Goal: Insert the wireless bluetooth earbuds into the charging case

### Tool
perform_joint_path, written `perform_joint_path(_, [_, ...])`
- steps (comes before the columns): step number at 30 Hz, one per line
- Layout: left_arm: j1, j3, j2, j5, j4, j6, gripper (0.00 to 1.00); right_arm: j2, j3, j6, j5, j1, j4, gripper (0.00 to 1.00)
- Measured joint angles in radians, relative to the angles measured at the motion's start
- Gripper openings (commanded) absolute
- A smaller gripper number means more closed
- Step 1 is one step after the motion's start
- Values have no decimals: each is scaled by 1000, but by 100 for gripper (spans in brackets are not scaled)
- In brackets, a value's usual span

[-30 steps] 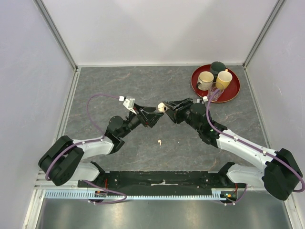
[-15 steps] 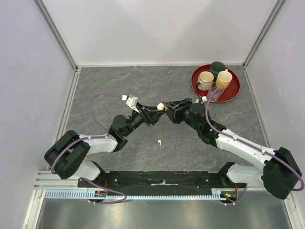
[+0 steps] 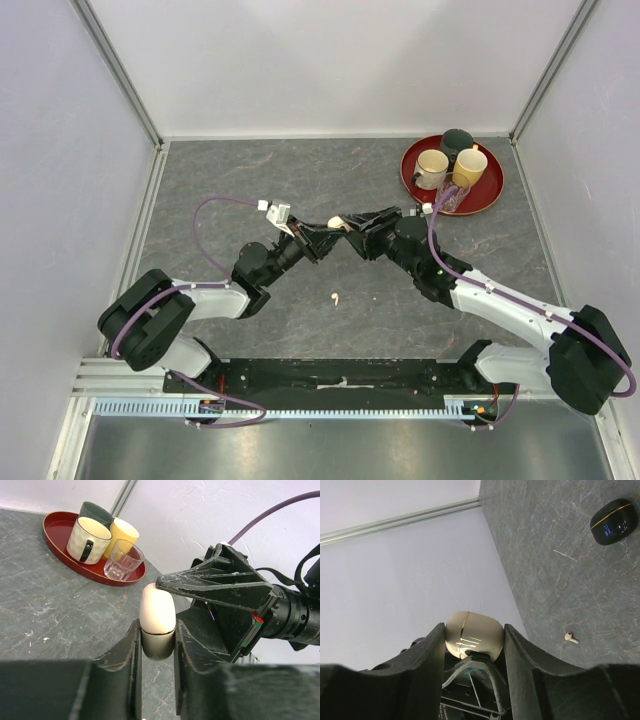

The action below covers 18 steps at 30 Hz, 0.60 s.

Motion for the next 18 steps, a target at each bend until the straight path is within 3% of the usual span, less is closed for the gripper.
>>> perform_joint_path(2, [0,0,0,0,2,0,7,1,0,0,0,0,3,13])
perform_joint_path(5, [0,0,0,2,1,2,4,1,0,-9,0,0,5,41])
perform_joint_path(6, [0,0,0,4,0,5,3,1,0,-18,0,0,6,56])
perform_joint_path(8, [0,0,-4,12,-5,18,2,1,0,-42,-2,0,9,71])
perform_joint_path(9, [0,0,-10,15,-18,28,2,1,0,-59,-6,0,10,86])
perform_joint_path(10, [0,0,-20,22,-34,40,2,0,0,-82,-13,0,8,92])
perform_joint_path(12, [0,0,-45,39,-64,69,2,-3,0,-140,-23,3,-2,98])
perform_joint_path(18, [0,0,-171,119,-184,183,2,-63,1,-352,-29,6,-33,98])
